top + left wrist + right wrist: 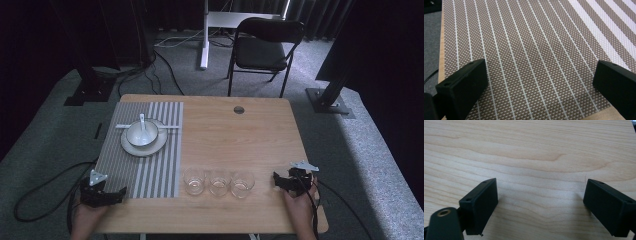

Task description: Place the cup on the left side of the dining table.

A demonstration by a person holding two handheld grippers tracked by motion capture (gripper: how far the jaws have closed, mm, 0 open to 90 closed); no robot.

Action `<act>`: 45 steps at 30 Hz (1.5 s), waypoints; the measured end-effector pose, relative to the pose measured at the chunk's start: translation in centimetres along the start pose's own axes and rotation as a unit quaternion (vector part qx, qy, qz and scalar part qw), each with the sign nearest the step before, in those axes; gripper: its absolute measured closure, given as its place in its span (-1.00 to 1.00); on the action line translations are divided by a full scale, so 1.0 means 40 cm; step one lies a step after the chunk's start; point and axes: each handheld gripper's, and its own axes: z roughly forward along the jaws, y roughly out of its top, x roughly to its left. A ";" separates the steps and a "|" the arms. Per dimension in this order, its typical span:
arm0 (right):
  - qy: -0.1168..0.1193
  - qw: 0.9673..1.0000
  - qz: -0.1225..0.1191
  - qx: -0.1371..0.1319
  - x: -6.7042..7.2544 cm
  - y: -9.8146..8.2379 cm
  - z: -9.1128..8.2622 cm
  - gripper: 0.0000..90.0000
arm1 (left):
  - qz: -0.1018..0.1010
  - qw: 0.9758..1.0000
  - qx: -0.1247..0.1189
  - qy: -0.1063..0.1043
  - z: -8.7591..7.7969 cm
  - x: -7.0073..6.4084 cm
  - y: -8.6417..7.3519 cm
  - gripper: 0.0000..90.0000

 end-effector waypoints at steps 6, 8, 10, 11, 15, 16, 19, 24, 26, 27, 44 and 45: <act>0.000 1.000 0.000 0.000 0.000 0.000 0.000 -0.74 | 0.009 1.000 -0.001 -0.008 -0.002 0.005 -0.002 -1.00; 0.000 1.000 0.000 0.000 0.000 0.000 0.000 -0.74 | 0.013 1.000 -0.004 -0.012 -0.003 0.007 -0.005 -1.00; 0.000 1.000 0.000 0.000 0.000 0.000 0.000 -0.74 | 0.013 1.000 -0.003 -0.013 -0.003 0.007 -0.005 -1.00; 0.000 1.000 0.000 0.000 0.000 0.000 0.000 -0.74 | 0.013 1.000 -0.003 -0.013 -0.003 0.007 -0.005 -1.00; 0.000 1.000 0.000 0.000 0.000 0.000 0.000 -0.74 | 0.013 1.000 -0.004 -0.013 -0.003 0.007 -0.006 -1.00; 0.000 1.000 0.000 0.000 0.000 0.000 0.000 -0.74 | 0.013 1.000 -0.004 -0.013 -0.003 0.007 -0.006 -1.00; 0.000 1.000 0.000 0.000 0.000 -0.001 0.000 -0.73 | 0.015 1.000 0.000 -0.014 -0.003 0.008 -0.003 -1.00; 0.000 1.000 0.000 0.000 0.000 -0.001 0.000 -0.73 | 0.024 0.999 0.002 -0.022 -0.005 0.013 -0.004 -1.00; 0.000 1.000 0.000 0.000 0.000 -0.001 0.000 -0.73 | 0.030 0.999 0.006 -0.027 -0.006 0.016 -0.002 -1.00; 0.000 1.000 0.000 0.000 0.000 -0.001 0.000 -0.73 | 0.032 0.999 0.007 -0.029 -0.006 0.017 -0.002 -1.00; 0.000 1.000 0.000 0.000 0.000 -0.001 -0.001 -0.73 | 0.064 0.996 0.006 -0.065 -0.019 -0.019 0.013 -0.99; 0.000 1.000 0.000 0.000 0.000 -0.001 -0.001 -0.73 | 0.066 0.995 0.008 -0.073 -0.019 -0.021 0.013 -0.99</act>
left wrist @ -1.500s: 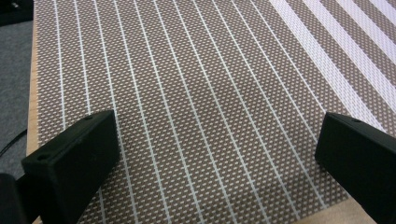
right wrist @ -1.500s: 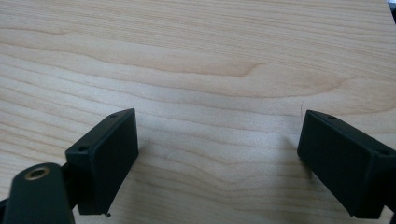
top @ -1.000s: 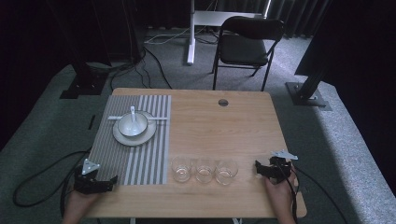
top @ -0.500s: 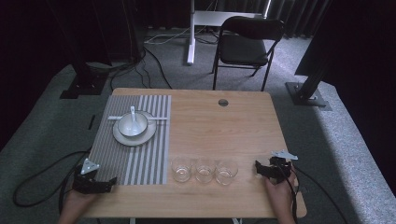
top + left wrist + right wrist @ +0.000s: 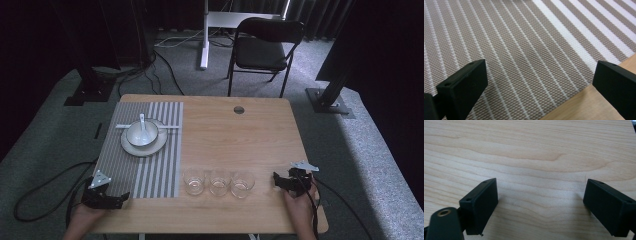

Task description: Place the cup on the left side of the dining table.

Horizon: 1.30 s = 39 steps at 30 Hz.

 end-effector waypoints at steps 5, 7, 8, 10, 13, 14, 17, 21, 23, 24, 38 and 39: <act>0.000 1.000 0.000 0.000 0.000 0.000 0.000 -0.73 | 0.008 1.000 0.000 -0.003 0.000 -0.011 0.006 -0.99; 0.000 1.000 0.000 0.000 0.000 0.000 0.000 -0.73 | 0.010 1.000 -0.007 -0.002 -0.003 -0.014 0.010 -0.99; 0.000 1.000 0.000 0.000 0.000 0.000 0.000 -0.73 | 0.012 1.000 -0.008 -0.008 -0.004 -0.016 0.012 -0.99; 0.000 1.000 0.000 0.000 0.000 0.000 0.000 -0.73 | 0.018 1.000 -0.010 -0.014 -0.006 -0.020 0.015 -0.99; 0.000 1.000 0.000 0.000 0.000 0.000 0.000 -0.73 | 0.021 1.000 -0.011 -0.017 -0.005 -0.029 0.020 -0.99; 0.000 1.000 0.000 0.000 0.000 0.000 0.000 -0.73 | 0.023 1.000 -0.014 -0.013 -0.006 -0.033 0.023 -0.99; 0.000 1.000 0.000 0.000 0.000 0.000 0.000 -0.73 | 0.027 0.999 -0.023 -0.021 -0.007 -0.043 0.034 -0.99; 0.000 1.000 0.000 0.000 0.000 0.000 0.000 -0.73 | 0.035 0.998 -0.039 -0.036 -0.013 -0.058 0.054 -0.97; 0.000 1.000 0.000 0.000 0.000 0.000 0.000 -0.73 | 0.038 0.997 -0.045 -0.048 -0.017 -0.067 0.066 -0.97; 0.000 1.000 0.000 0.000 0.000 0.000 0.000 -0.73 | 0.043 0.997 -0.044 -0.045 -0.018 -0.073 0.073 -0.97; 0.000 1.000 0.000 0.000 0.000 0.000 0.000 -0.73 | 0.091 0.991 -0.051 -0.081 -0.014 -0.138 0.137 -0.97; 0.000 1.000 0.000 0.000 0.000 0.000 0.000 -0.73 | 0.094 0.991 -0.054 -0.080 -0.013 -0.142 0.140 -0.97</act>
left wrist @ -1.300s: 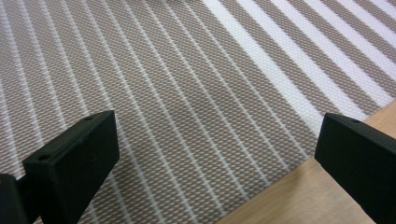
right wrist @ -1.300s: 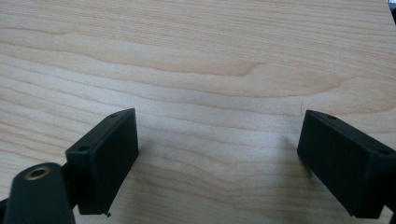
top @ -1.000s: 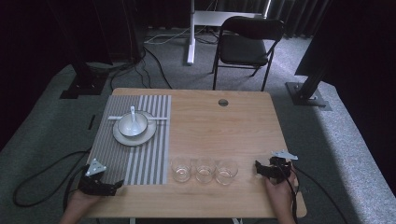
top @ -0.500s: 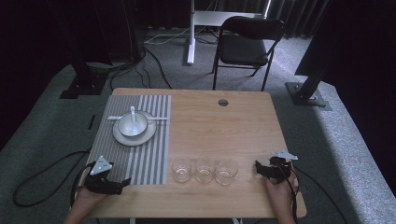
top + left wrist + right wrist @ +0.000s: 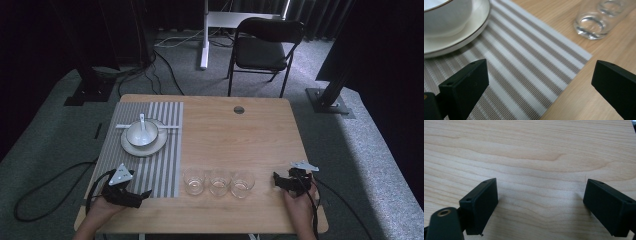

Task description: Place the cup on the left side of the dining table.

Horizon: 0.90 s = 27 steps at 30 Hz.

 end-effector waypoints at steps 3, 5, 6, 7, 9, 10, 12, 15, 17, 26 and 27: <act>0.000 1.000 0.000 0.000 0.000 0.000 0.000 -0.73 | 0.010 1.000 -0.005 -0.008 0.005 -0.010 0.019 -0.97; 0.000 1.000 0.000 0.000 0.000 0.000 0.000 -0.73 | 0.011 1.000 -0.008 -0.014 0.008 -0.016 0.030 -0.97; 0.000 1.000 0.000 0.000 0.000 0.000 0.000 -0.73 | 0.013 1.000 -0.010 -0.018 0.010 -0.020 0.036 -0.97; 0.000 1.000 0.000 0.000 0.000 0.000 0.000 -0.73 | 0.015 1.000 -0.009 -0.024 0.013 -0.023 0.042 -0.97; 0.000 1.000 0.000 0.000 0.000 0.000 0.000 -0.73 | 0.026 0.999 -0.008 -0.027 0.020 -0.032 0.056 -0.97; 0.000 1.000 0.000 0.000 0.000 0.000 0.000 -0.73 | 0.027 0.999 -0.011 -0.025 0.023 -0.036 0.062 -0.97; 0.000 1.000 0.000 0.000 0.000 0.000 0.000 -0.73 | 0.033 0.999 -0.010 -0.035 0.030 -0.042 0.074 -0.97; 0.000 1.000 0.000 0.000 0.000 0.000 0.000 -0.73 | 0.038 0.998 -0.011 -0.040 0.041 -0.051 0.090 -0.97; 0.000 1.000 0.000 0.000 0.000 0.000 0.000 -0.73 | 0.043 0.998 -0.010 -0.045 0.047 -0.056 0.098 -0.97; 0.000 1.000 0.000 0.000 0.000 0.000 0.000 -0.73 | 0.060 0.996 -0.022 -0.064 0.068 -0.094 0.144 -0.97; 0.000 1.000 0.000 0.000 0.000 0.000 0.000 -0.73 | 0.060 0.996 -0.022 -0.064 0.068 -0.094 0.144 -0.97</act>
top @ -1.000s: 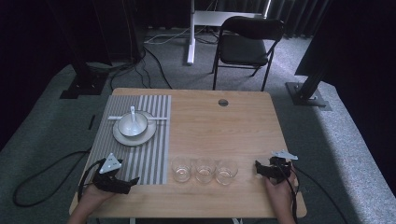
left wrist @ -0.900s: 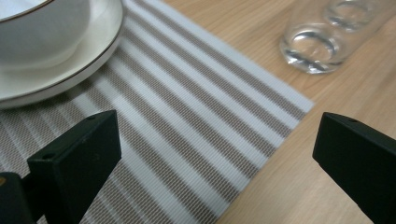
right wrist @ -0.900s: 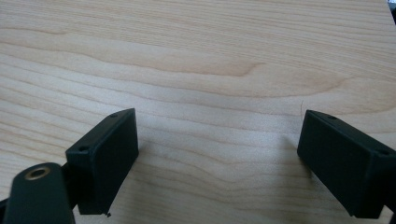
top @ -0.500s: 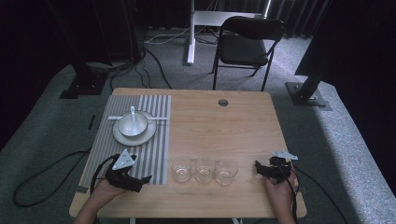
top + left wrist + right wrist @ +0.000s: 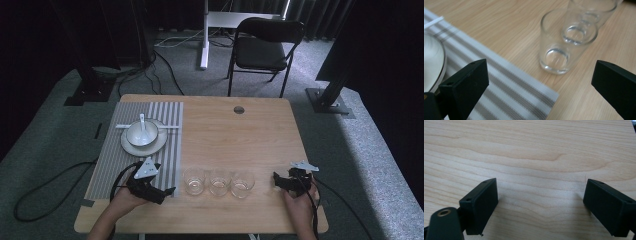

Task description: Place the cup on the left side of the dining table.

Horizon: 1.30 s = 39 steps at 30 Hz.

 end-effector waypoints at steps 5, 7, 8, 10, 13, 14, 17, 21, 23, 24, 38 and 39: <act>0.000 1.000 0.000 0.000 0.000 0.000 0.000 -0.73 | 0.018 1.000 0.001 -0.014 0.022 -0.014 0.044 -0.97; 0.000 1.000 -0.001 0.000 0.000 0.000 0.000 -0.73 | 0.024 1.000 0.002 -0.017 0.031 -0.019 0.058 -0.97; 0.000 1.000 0.000 0.000 0.000 0.000 0.000 -0.73 | 0.024 0.999 0.000 -0.021 0.035 -0.022 0.063 -0.97; 0.000 1.000 -0.001 0.000 0.000 0.000 0.000 -0.73 | 0.026 0.999 -0.001 -0.025 0.044 -0.028 0.073 -0.97; 0.000 1.000 -0.001 0.000 0.000 0.000 0.000 -0.73 | 0.030 0.999 -0.003 -0.032 0.058 -0.037 0.085 -0.97; 0.000 1.000 -0.001 0.000 0.000 0.000 0.000 -0.73 | 0.030 0.999 -0.004 -0.032 0.062 -0.040 0.089 -0.97; 0.000 1.000 -0.001 0.000 0.000 0.000 0.000 -0.73 | 0.032 0.999 -0.003 -0.042 0.075 -0.045 0.102 -0.97; 0.000 1.000 0.000 0.000 0.000 0.000 0.000 -0.73 | 0.041 0.998 0.000 -0.053 0.090 -0.056 0.121 -0.97; 0.000 1.000 0.000 0.000 0.000 0.000 0.000 -0.74 | 0.045 0.997 0.001 -0.056 0.100 -0.061 0.132 -0.97; 0.000 1.000 -0.001 0.000 0.000 0.000 0.000 -0.73 | 0.047 0.997 0.002 -0.060 0.105 -0.064 0.138 -0.97; 0.000 1.000 -0.001 0.000 0.000 0.000 0.000 -0.73 | 0.074 0.994 0.020 -0.075 0.169 -0.100 0.189 -0.97; 0.000 1.000 -0.001 0.000 0.000 0.000 0.000 -0.73 | 0.078 0.993 0.024 -0.081 0.174 -0.102 0.193 -0.97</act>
